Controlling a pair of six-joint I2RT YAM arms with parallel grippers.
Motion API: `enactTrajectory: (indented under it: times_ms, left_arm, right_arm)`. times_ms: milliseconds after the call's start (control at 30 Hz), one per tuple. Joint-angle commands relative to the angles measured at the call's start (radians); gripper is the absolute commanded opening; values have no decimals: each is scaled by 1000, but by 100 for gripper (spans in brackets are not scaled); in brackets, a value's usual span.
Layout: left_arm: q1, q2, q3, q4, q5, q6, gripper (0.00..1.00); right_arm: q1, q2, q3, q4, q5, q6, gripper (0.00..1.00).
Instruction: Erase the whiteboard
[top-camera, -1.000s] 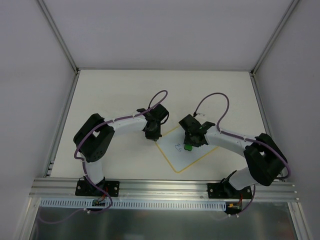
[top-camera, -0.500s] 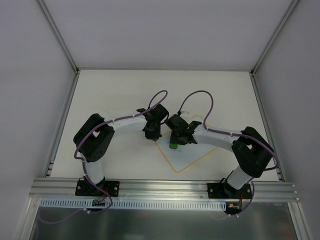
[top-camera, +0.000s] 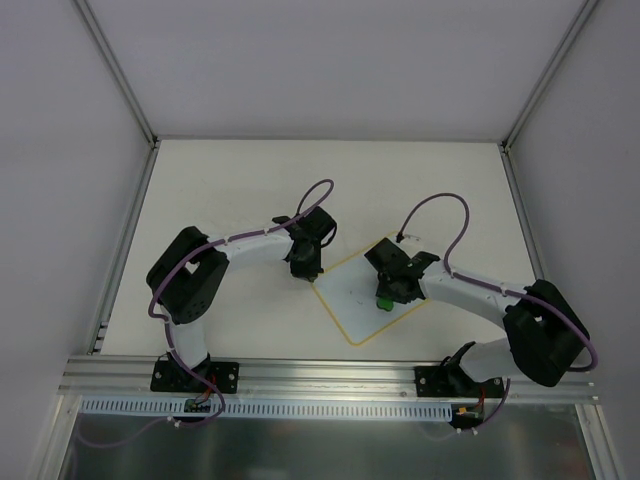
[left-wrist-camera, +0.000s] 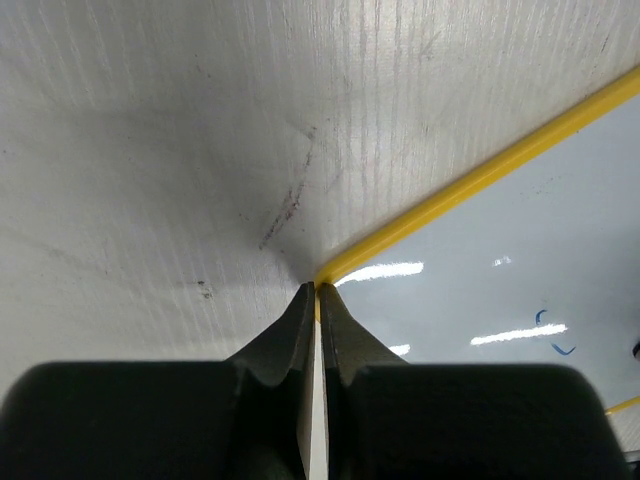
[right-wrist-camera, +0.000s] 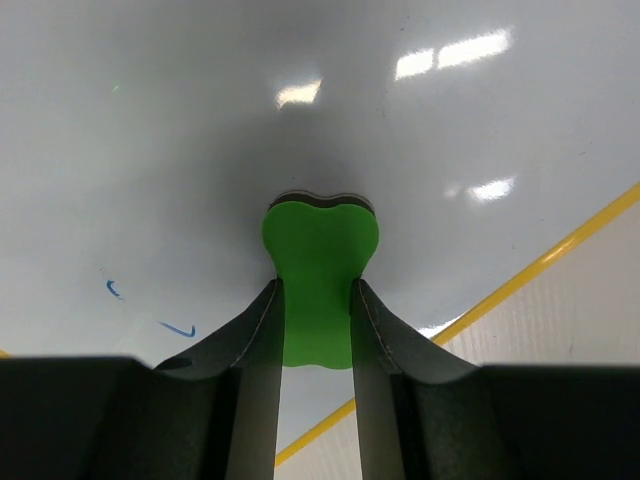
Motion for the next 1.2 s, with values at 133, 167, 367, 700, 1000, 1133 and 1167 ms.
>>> enactTrajectory:
  times_ms: [133,167,367,700,1000,1133,1167]
  left_arm:
    - [12,34,1,-9,11,-8,0]
    - [12,34,1,-6,13,-9,0]
    - [10,32,4,4,43,-14,0]
    - [10,28,-11,11,40,-16,0]
    - [13,17,-28,14,27,-17,0]
    - [15,15,-30,14,25,-17,0]
    - [15,15,-30,14,25,-16,0]
  right_arm:
    - [44,79,-2,133,-130,-36,0]
    - [78,100,20,133,-130,-50,1]
    - [178,258,165,136,-144,-70,0]
    - [172,297,238,133,-42,-62,0]
    - [-27,154,156,-17,137,4,0]
    - [-126,123,115,-19,143,-22,0]
    - [-139,122,110,-20,143,-30,0]
